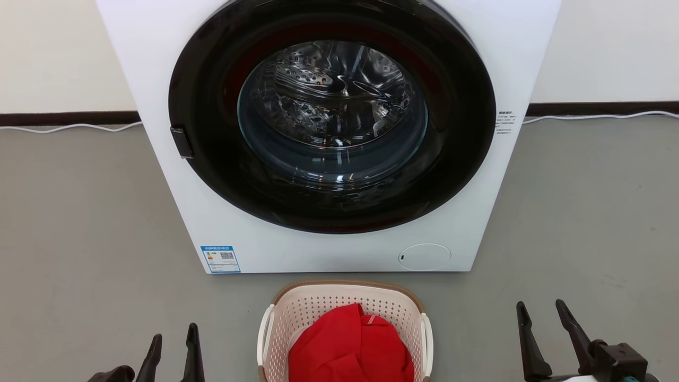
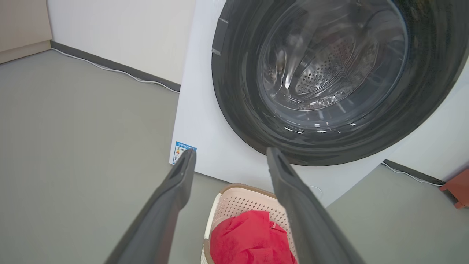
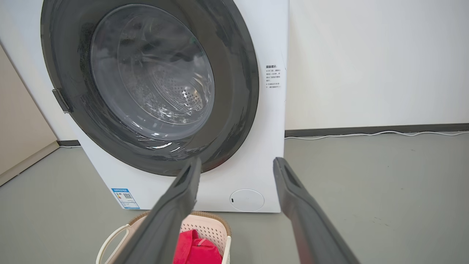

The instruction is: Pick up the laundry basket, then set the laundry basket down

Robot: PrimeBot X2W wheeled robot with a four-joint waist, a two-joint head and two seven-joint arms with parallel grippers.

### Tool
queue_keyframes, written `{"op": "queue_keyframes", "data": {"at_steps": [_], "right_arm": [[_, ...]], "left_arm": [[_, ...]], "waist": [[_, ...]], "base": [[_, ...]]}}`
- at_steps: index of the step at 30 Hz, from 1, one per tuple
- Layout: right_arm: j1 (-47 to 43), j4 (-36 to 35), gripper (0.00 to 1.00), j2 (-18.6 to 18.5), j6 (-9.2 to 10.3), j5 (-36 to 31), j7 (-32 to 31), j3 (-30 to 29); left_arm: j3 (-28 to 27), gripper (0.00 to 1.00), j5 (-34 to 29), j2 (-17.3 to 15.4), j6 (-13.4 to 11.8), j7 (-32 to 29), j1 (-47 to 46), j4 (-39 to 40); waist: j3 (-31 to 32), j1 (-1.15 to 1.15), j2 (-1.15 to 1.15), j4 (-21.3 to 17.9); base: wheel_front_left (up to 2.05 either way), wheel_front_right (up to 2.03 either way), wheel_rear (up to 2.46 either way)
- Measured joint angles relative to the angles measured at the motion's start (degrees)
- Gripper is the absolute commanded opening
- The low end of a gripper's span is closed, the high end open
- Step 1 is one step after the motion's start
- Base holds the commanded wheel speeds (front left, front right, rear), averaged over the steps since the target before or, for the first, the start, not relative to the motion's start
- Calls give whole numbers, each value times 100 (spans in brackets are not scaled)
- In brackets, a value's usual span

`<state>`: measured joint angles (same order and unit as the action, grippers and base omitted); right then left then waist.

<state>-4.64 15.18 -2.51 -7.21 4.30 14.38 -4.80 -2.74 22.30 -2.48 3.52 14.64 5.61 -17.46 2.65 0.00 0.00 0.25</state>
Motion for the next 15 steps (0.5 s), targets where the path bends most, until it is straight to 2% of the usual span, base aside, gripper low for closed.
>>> {"op": "queue_keyframes", "data": {"at_steps": [4, 5, 10, 15], "right_arm": [[-4, 1, 100, 0, 0, 0, 0, 7], [-4, 1, 0, 0, 0, 0, 0, 9], [-101, 292, 0, 38, 0, 4, -9, 9], [-141, 375, 0, 54, 0, 278, -82, -3]], "left_arm": [[-12, 100, -38, -1, -57, 0, 1, 49], [-15, 0, -73, -1, -58, 0, 1, 52], [-4, 0, -82, 77, -55, -3, 91, -246], [-9, 0, 147, 88, -48, -108, 129, -312]], "waist": [[30, 0, 0, -20], [39, 0, 0, -22], [43, 0, 0, -22], [38, 1, 0, -22]], "base": [[0, 0, 0], [0, 0, 0], [0, 0, 0], [0, 0, 0]]}}
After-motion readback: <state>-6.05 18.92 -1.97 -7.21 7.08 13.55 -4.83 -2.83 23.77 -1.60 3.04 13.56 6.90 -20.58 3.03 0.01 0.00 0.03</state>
